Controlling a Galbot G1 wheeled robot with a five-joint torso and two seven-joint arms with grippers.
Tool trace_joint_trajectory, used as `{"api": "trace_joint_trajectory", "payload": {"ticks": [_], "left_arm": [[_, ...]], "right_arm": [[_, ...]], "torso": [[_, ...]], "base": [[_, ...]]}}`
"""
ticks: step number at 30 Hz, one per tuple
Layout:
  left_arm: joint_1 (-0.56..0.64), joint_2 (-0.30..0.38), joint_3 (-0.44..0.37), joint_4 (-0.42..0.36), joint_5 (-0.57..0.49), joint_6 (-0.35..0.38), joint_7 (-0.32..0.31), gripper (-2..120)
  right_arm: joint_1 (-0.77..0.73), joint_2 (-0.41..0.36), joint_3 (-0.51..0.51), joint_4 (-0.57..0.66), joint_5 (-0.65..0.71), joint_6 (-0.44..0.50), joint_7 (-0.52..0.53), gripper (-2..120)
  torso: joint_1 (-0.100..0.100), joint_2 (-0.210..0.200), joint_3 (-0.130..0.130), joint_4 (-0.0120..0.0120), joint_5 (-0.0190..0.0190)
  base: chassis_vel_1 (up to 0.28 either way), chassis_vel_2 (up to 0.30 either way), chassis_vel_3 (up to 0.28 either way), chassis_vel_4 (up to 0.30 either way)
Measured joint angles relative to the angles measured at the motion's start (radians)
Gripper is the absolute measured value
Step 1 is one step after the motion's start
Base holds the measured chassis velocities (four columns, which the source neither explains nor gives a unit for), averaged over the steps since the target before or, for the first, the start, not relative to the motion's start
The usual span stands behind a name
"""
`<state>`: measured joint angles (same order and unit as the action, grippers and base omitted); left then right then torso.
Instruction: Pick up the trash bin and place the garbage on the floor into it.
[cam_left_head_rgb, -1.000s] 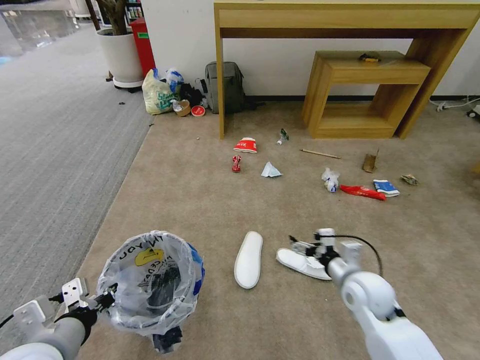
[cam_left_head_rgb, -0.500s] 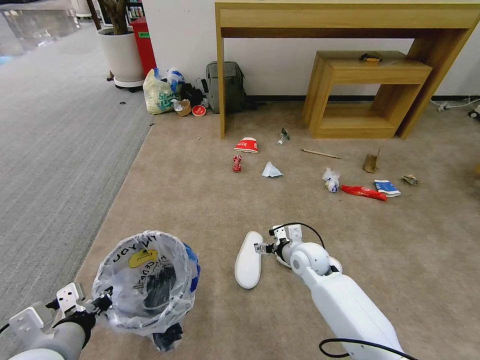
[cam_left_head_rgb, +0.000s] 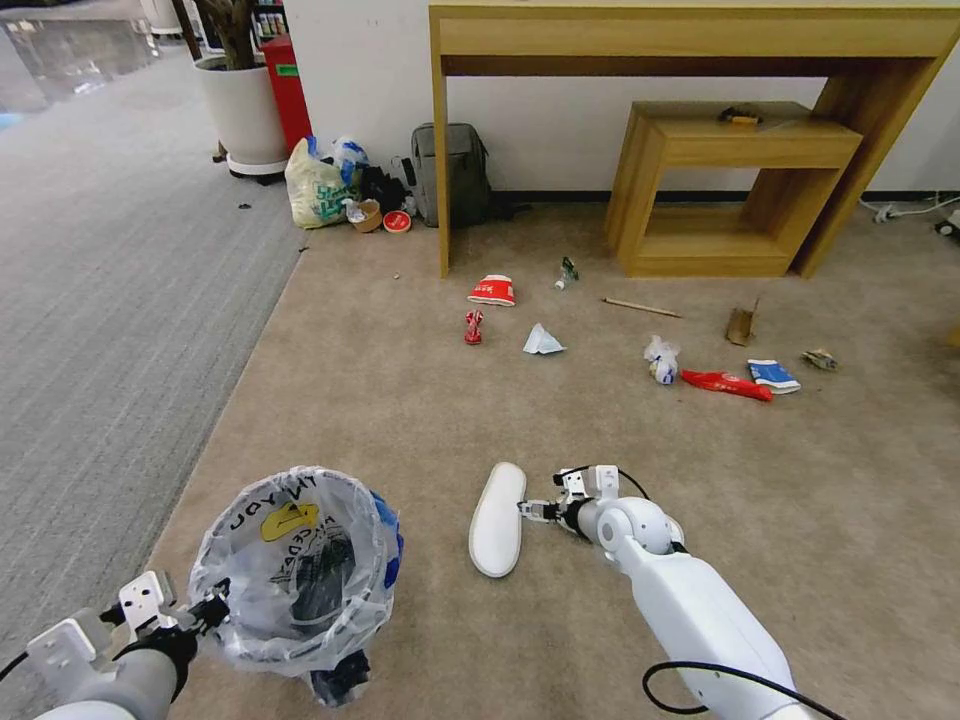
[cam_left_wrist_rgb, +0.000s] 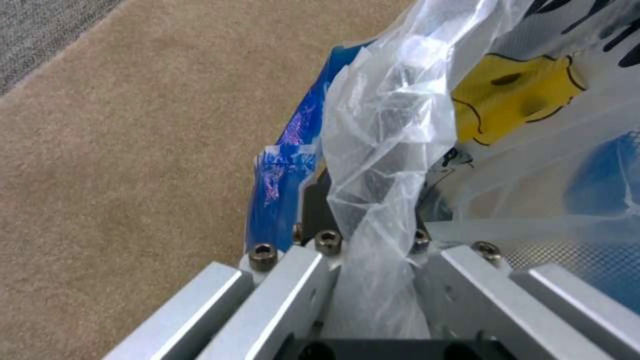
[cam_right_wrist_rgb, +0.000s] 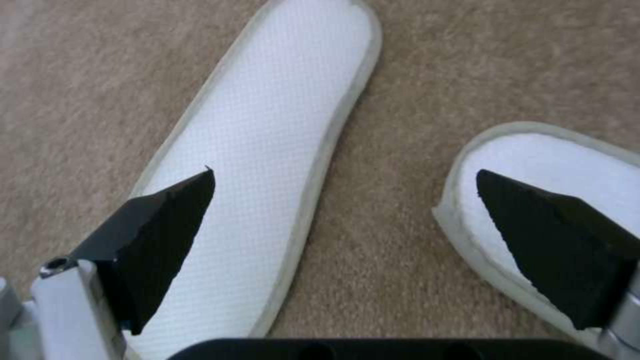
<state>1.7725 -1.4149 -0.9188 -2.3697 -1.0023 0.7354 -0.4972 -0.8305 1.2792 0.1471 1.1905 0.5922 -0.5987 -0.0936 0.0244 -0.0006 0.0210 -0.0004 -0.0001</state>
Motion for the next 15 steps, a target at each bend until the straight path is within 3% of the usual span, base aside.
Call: {"api": "trace_joint_trajectory", "payload": {"ticks": [8,15], "left_arm": [[-0.001,-0.004,0.004,-0.002,0.000,0.000,-0.004,0],[-0.003,-0.007,0.007,0.000,0.001,0.000,-0.001,0]], "right_arm": [[0.001,0.011,0.019,-0.100,-0.089,0.138,-0.171,100],[0.002,0.022,0.028,-0.148,-0.123,0.181,-0.203,100]], "torso": [[0.000,0.000,0.000,0.0000,0.0001],[0.000,0.000,0.000,0.0000,0.0000]], "base": [[0.000,0.000,0.000,0.000],[0.000,0.000,0.000,0.000]]}}
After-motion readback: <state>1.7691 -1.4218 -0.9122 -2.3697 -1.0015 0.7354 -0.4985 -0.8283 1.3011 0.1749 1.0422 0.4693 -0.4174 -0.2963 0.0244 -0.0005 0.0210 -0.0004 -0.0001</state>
